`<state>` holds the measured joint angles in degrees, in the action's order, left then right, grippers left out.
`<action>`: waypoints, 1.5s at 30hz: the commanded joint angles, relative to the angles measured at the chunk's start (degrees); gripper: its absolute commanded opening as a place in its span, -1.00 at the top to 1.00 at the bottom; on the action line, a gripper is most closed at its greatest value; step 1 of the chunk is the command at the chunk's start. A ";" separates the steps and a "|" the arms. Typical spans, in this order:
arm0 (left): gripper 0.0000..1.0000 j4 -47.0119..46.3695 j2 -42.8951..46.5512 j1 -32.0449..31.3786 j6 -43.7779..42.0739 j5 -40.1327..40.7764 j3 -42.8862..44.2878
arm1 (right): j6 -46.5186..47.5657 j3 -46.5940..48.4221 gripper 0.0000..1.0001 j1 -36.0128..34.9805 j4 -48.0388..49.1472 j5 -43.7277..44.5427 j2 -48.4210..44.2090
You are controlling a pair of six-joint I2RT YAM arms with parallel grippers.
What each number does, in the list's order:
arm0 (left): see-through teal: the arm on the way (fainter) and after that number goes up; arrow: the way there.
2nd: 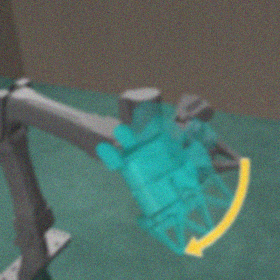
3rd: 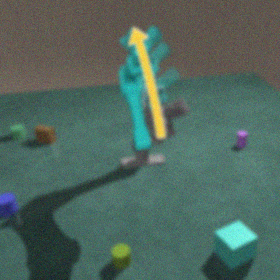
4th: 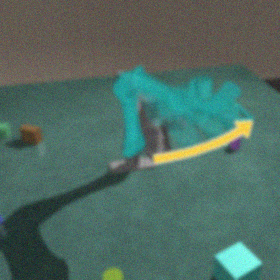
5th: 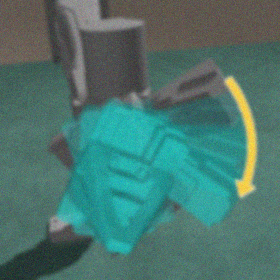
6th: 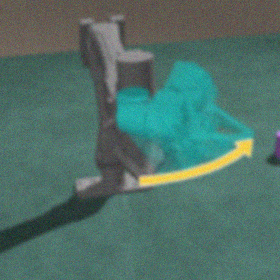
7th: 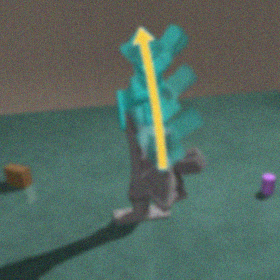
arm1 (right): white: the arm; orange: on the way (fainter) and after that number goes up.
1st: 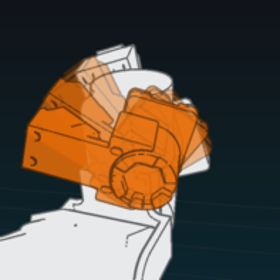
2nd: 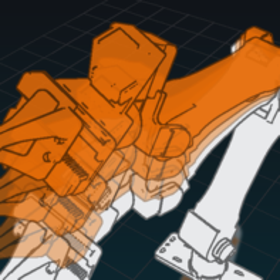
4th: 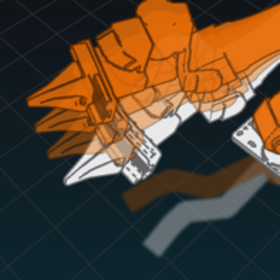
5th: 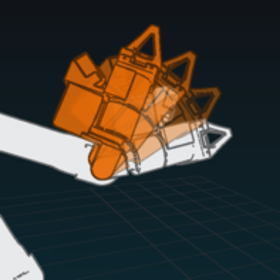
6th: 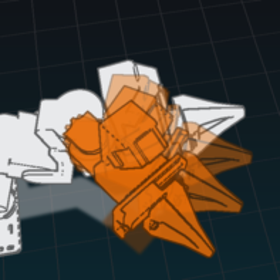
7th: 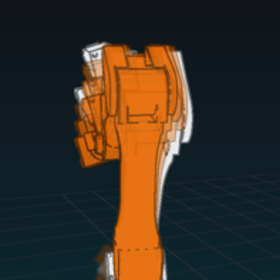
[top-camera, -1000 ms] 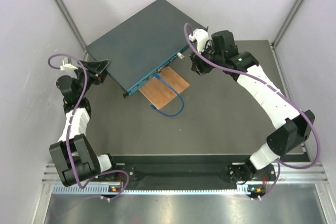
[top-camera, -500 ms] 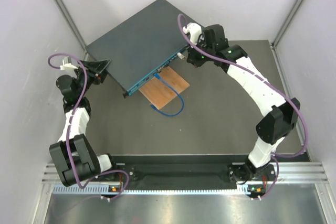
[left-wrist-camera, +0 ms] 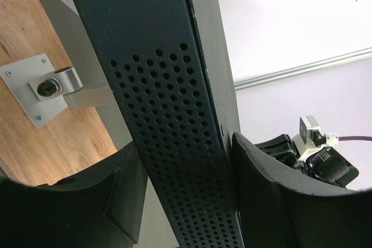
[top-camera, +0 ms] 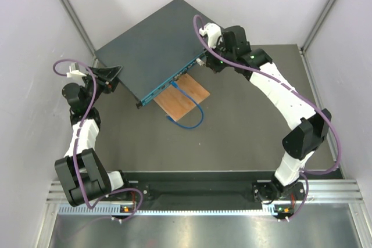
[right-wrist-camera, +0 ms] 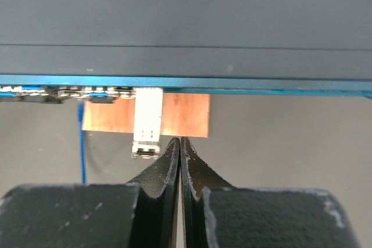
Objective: Insert the plug into the switch port
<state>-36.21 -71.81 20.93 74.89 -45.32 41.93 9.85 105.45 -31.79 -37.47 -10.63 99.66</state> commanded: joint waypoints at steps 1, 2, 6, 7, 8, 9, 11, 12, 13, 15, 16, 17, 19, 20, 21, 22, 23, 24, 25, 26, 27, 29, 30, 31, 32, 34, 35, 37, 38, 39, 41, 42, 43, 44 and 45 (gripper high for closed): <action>1.00 0.08 -0.52 -4.40 -8.80 -4.34 0.96 | -0.27 0.37 1.00 -0.55 0.83 6.05 -1.31; 1.00 0.00 -0.52 -4.40 -8.71 -4.34 0.96 | -0.18 0.20 1.00 -0.12 0.39 6.32 -1.48; 1.00 0.00 -0.79 -4.41 -8.89 -4.43 1.13 | 1.83 -0.77 1.00 0.94 -1.81 4.67 -2.36; 1.00 -0.09 -0.87 -4.40 -8.89 -4.43 1.13 | 2.36 -1.21 1.00 0.94 -2.16 3.87 -2.71; 1.00 -0.01 -0.87 -4.40 -8.89 -4.43 1.31 | 3.59 -1.73 1.00 0.94 -3.21 1.34 -3.24; 1.00 0.00 -1.05 -4.40 -8.89 -4.34 1.22 | 4.30 -1.74 1.00 0.68 -3.83 0.71 -3.24; 1.00 0.08 -1.05 -4.49 -8.80 -4.34 1.31 | 5.96 -1.56 1.00 0.33 -5.93 -1.65 -2.98; 1.00 0.00 -1.05 -4.49 -8.89 -4.16 1.22 | 6.06 -1.56 0.99 0.24 -6.21 -2.11 -2.98; 1.00 0.08 -1.14 -4.58 -8.89 -4.25 1.22 | 6.06 -1.65 1.00 0.06 -6.29 -2.37 -3.06; 1.00 0.00 -1.05 -4.58 -8.97 -4.25 1.22 | 5.98 -1.74 1.00 -0.20 -6.03 -2.99 -3.33; 1.00 0.00 -1.05 -4.75 -8.89 -4.25 1.13 | 5.71 -1.65 0.99 -0.29 -5.68 -2.90 -3.50; 1.00 0.00 -1.05 -4.67 -8.80 -4.16 1.13 | 5.36 -1.13 1.00 -0.38 -5.51 -2.99 -3.50; 1.00 0.00 -0.88 -4.58 -8.80 -4.08 1.13 | 4.92 -0.60 1.00 -0.55 -4.63 -2.64 -3.24; 1.00 0.00 -0.87 -4.75 -8.80 -4.16 1.13 | 4.57 -0.16 1.00 -0.64 -4.36 -2.38 -2.81; 1.00 0.00 -0.96 -4.76 -8.80 -4.16 1.22 | 4.31 0.11 1.00 -0.73 -3.93 -2.11 -2.54; 1.00 0.00 -0.96 -4.76 -8.80 -4.08 1.22 | 4.22 0.63 1.00 -0.73 -3.84 -2.11 -2.10; 1.00 0.00 -0.96 -4.76 -8.80 -4.07 1.22 | 3.87 1.51 1.00 -0.82 -3.66 -2.20 -1.40; 1.00 0.00 -0.96 -4.76 -8.80 -4.07 1.31 | 3.60 1.78 1.00 -0.90 -3.49 -2.29 -1.13; 1.00 0.00 -0.96 -4.76 -8.89 -4.16 1.40 | 3.43 2.13 1.00 -0.99 -3.40 -2.37 -0.96; 1.00 -0.09 -0.96 -4.84 -8.80 -4.16 1.31 | 3.34 3.09 1.00 -0.99 -3.13 -2.55 -0.26; 1.00 -0.01 -0.96 -4.84 -8.80 -4.16 1.31 | 2.99 3.62 0.99 -1.25 -3.13 -2.46 0.01; 1.00 0.08 -0.87 -4.76 -8.97 -4.16 1.13 | 2.55 5.19 1.00 -1.52 -3.13 -2.64 0.88; 1.00 0.00 -0.87 -4.84 -8.97 -4.25 1.13 | 2.46 5.64 1.00 -1.69 -3.04 -2.55 1.24; 1.00 0.00 -0.87 -4.76 -9.06 -4.16 1.05 | 2.20 5.99 1.00 -1.70 -2.96 -2.55 1.50; 1.00 0.08 -1.05 -4.76 -9.06 -4.16 1.13 | 2.02 6.61 0.99 -1.70 -2.87 -2.64 1.94; 1.00 -0.18 -1.05 -4.76 -9.06 -4.16 1.05 | 1.93 6.87 1.00 -1.78 -2.17 -2.29 2.47; 1.00 -0.18 -1.14 -4.84 -8.98 -4.25 1.05 | 1.67 7.31 1.00 -1.78 -2.08 -2.29 2.99; 1.00 -0.09 -1.14 -4.76 -8.97 -4.34 0.96 | 1.41 7.93 1.00 -1.78 -1.55 -2.37 3.52; 1.00 -0.09 -0.88 -4.76 -9.15 -4.25 0.87 | 1.06 8.54 1.00 -1.87 -1.46 -2.55 3.87; 1.00 -0.09 -0.87 -4.84 -9.15 -4.42 0.78 | 0.88 8.89 1.00 -1.87 -1.37 -2.64 4.23; 1.00 -0.09 -0.79 -4.84 -9.15 -4.34 0.61 | 0.44 10.55 1.00 -2.13 -1.37 -2.90 5.01; 1.00 -0.01 -0.87 -4.84 -9.24 -4.34 0.52 | 0.44 11.09 0.99 -2.22 -1.55 -2.90 5.37; 1.00 -0.09 -0.87 -4.84 -9.15 -4.25 0.52 | 0.44 11.62 1.00 -2.40 -1.46 -2.90 5.72; 1.00 -0.09 -0.96 -4.84 -9.15 -4.25 0.52 | 0.26 12.40 1.00 -2.57 -1.46 -2.81 6.16; 1.00 -0.09 -0.96 -4.84 -9.06 -4.16 0.52 | 0.26 12.76 1.00 -2.66 -1.37 -2.81 6.42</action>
<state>-36.03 -71.83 20.84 74.83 -45.15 42.02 11.25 114.04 -32.99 -41.78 -12.21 105.69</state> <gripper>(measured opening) 0.595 0.003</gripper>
